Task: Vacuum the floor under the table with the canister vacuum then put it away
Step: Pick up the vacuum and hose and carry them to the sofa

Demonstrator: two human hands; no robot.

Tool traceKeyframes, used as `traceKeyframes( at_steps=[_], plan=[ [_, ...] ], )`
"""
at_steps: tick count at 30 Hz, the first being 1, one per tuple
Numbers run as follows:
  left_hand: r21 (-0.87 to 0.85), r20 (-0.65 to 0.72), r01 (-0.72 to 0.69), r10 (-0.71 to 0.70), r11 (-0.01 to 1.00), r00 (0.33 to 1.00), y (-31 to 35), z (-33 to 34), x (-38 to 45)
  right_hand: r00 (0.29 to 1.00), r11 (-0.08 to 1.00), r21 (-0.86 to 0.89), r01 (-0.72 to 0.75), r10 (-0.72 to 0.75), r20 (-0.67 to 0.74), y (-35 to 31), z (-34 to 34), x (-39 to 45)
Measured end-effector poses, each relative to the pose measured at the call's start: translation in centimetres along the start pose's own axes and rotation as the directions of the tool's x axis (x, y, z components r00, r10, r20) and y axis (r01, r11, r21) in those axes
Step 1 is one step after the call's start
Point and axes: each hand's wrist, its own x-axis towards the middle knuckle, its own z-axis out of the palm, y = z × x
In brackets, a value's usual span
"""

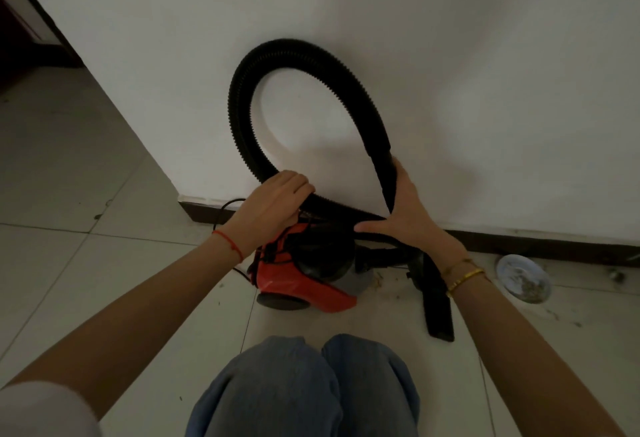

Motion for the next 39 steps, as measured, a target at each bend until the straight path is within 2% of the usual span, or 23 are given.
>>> traceKeyframes(
  at_steps=[3, 5, 9, 12, 13, 14, 16, 19, 22, 25, 32, 39],
  plan=[
    [-0.002, -0.028, 0.002, -0.002, 1.000, 1.000, 0.5, -0.2, 0.2, 0.998, 0.990, -0.128, 0.067, -0.065, 0.019, 0.2, 0.8, -0.9],
    [0.001, -0.062, 0.001, -0.001, 1.000, 0.998, 0.9, -0.2, 0.2, 0.990, 0.985, -0.141, 0.102, -0.114, -0.079, 0.8, 1.8, -1.1],
    [0.006, -0.205, 0.068, -0.066, 0.998, 0.976, 2.2, -0.1, -0.9, 0.957, 0.989, -0.150, 0.009, -0.052, -0.286, 1.1, 3.2, -0.5],
    [-0.066, -0.346, 0.079, -0.097, 0.995, 0.933, 3.8, 0.7, -3.3, 0.944, 0.988, -0.153, -0.002, -0.049, -0.326, 0.9, 3.2, 0.1],
    [-0.100, -0.338, 0.074, -0.104, 0.992, 0.935, 4.3, 1.4, -4.2, 0.941, 0.989, -0.146, -0.003, -0.047, -0.335, 0.9, 3.1, 0.3],
    [-0.140, -0.282, 0.093, -0.130, 0.986, 0.950, 4.5, 2.3, -5.0, 0.937, 0.991, -0.137, -0.003, -0.045, -0.347, 0.9, 3.0, 0.4],
    [-0.216, -0.069, 0.237, -0.256, 0.947, 0.964, 4.5, 4.8, -6.1, 0.922, 0.992, -0.122, -0.009, -0.039, -0.384, 1.1, 3.0, 0.7],
    [-0.214, 0.232, 0.439, -0.391, 0.873, 0.890, 4.0, 8.0, -6.6, 0.903, 0.992, -0.120, -0.027, -0.027, -0.428, 1.4, 2.9, 1.0],
    [-0.214, 0.385, 0.527, -0.424, 0.823, 0.820, 3.6, 10.3, -5.8, 0.903, 0.992, -0.122, -0.021, -0.034, -0.429, 1.6, 2.8, 1.3],
    [-0.248, 0.441, 0.567, -0.430, 0.786, 0.788, 3.4, 11.8, -4.1, 0.904, 0.994, -0.111, -0.026, -0.024, -0.427, 1.8, 2.8, 1.6],
    [-0.338, 0.406, 0.560, -0.420, 0.756, 0.812, 3.1, 13.0, -1.5, 0.906, 0.993, -0.116, -0.033, -0.019, -0.423, 1.9, 3.1, 1.9],
    [-0.325, 0.479, 0.461, -0.276, 0.826, 0.833, 2.0, 13.6, -0.5, 0.906, 0.991, -0.136, -0.007, -0.051, -0.421, 2.3, 3.2, 2.4]
  ],
)
